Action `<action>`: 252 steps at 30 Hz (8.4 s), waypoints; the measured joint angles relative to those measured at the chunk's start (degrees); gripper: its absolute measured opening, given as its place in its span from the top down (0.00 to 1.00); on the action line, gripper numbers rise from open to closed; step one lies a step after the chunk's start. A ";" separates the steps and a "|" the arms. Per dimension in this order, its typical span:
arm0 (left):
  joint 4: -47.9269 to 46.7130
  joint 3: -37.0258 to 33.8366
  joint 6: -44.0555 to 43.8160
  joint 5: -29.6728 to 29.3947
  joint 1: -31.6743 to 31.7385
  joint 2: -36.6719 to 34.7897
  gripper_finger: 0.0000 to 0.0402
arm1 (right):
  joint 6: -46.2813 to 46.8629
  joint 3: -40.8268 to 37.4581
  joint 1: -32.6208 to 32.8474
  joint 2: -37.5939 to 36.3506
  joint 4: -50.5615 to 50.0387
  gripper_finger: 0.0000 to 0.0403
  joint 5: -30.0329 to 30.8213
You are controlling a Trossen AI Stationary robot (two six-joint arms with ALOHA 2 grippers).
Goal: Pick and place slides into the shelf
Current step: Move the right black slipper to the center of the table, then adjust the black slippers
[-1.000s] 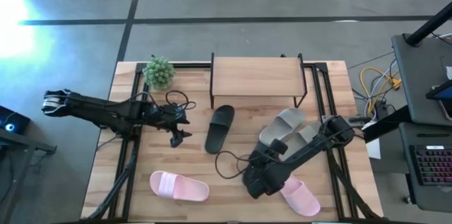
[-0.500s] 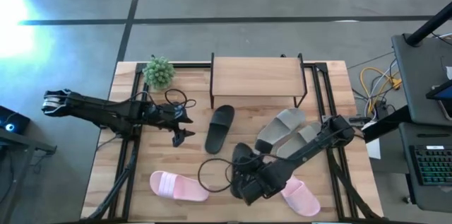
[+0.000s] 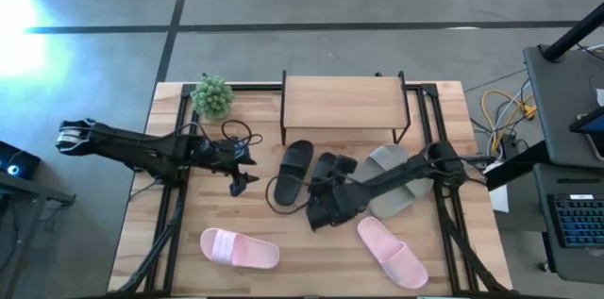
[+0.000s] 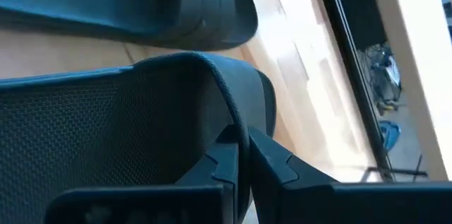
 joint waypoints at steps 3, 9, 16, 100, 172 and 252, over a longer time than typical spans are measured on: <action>-1.14 -0.29 0.11 -0.06 0.00 1.15 0.35 | -5.18 -2.26 -1.64 0.00 7.06 0.97 -0.03; -1.59 -0.57 0.11 0.00 0.00 3.92 0.35 | -14.17 -4.77 -4.56 0.00 16.51 0.97 -1.51; -1.52 -0.61 0.13 0.17 0.00 5.54 0.35 | -14.18 -4.91 -6.82 0.00 12.87 0.97 -1.58; 23.44 5.55 6.40 7.63 7.34 35.84 0.96 | 50.99 9.58 3.20 -0.11 -19.11 0.97 -32.22; -2.02 4.13 4.50 4.92 7.23 17.03 0.96 | 44.67 -12.05 -2.60 -1.78 19.79 0.97 -33.85; 28.92 6.51 -5.97 6.95 10.71 41.05 0.96 | 31.00 -34.59 -14.84 -16.90 30.30 0.97 -30.01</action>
